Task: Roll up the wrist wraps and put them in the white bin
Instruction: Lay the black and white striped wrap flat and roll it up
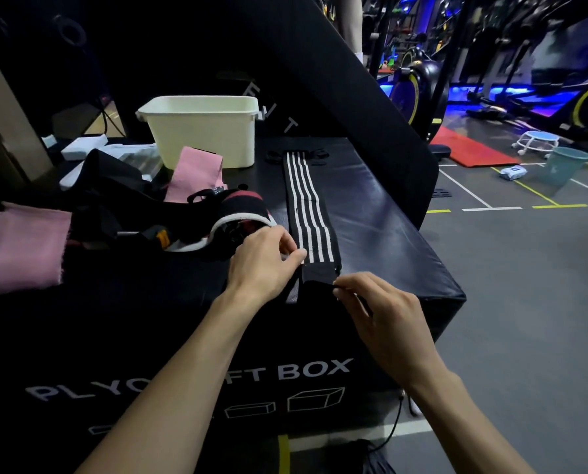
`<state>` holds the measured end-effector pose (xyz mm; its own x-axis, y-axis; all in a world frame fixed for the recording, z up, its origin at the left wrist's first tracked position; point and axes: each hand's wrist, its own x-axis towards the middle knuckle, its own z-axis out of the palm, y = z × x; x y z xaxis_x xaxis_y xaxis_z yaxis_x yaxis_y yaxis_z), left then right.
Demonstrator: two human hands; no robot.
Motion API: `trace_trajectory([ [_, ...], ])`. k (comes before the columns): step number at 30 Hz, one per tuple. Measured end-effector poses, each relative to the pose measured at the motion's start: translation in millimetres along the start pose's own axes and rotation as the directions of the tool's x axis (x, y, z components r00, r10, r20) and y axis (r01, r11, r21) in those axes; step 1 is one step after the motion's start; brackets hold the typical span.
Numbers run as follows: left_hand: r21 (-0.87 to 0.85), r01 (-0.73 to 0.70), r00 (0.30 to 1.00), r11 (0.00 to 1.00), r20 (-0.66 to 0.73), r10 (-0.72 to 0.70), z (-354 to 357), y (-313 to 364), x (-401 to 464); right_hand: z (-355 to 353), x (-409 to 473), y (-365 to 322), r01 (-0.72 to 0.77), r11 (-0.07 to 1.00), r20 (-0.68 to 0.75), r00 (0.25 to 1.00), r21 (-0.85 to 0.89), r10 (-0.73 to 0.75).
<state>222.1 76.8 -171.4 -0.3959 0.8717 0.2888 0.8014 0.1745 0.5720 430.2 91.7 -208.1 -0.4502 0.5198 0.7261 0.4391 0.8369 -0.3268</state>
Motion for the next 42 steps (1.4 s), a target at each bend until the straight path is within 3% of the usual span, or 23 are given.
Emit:
trace_trajectory([
  [4, -0.217, -0.303, 0.953, 0.928, -0.059, 0.297, -15, -8, -18, -2, 0, 1, -0.049, 0.997, 0.002, 0.999, 0.059, 0.049],
  [9, -0.326, -0.433, 0.885, 0.840, 0.021, 0.465, -19, -9, -43, -5, 3, -3, -0.149, 0.979, 0.004, 0.989, 0.142, 0.150],
  [18, -0.341, -0.470, 0.880, 0.814, -0.112, 0.461, -7, -8, -45, -4, 11, -14, -0.391, 0.844, 0.055, 0.915, 0.368, 0.400],
  [26, -0.403, -0.452, 0.880, 0.796, -0.058, 0.471, -9, -15, -39, -12, 16, -12, -0.447, 0.755, 0.237, 0.894, 0.480, 0.379],
  [32, -0.393, -0.478, 0.856, 0.785, -0.010, 0.516, -10, -20, -36, -17, 16, -2, -0.285, 0.902, 0.233, 0.948, 0.325, 0.215],
  [42, -0.412, -0.422, 0.885, 0.807, 0.007, 0.466, -16, -23, -43, -15, 17, -8, -0.397, 0.848, 0.275, 0.910, 0.351, 0.312],
])
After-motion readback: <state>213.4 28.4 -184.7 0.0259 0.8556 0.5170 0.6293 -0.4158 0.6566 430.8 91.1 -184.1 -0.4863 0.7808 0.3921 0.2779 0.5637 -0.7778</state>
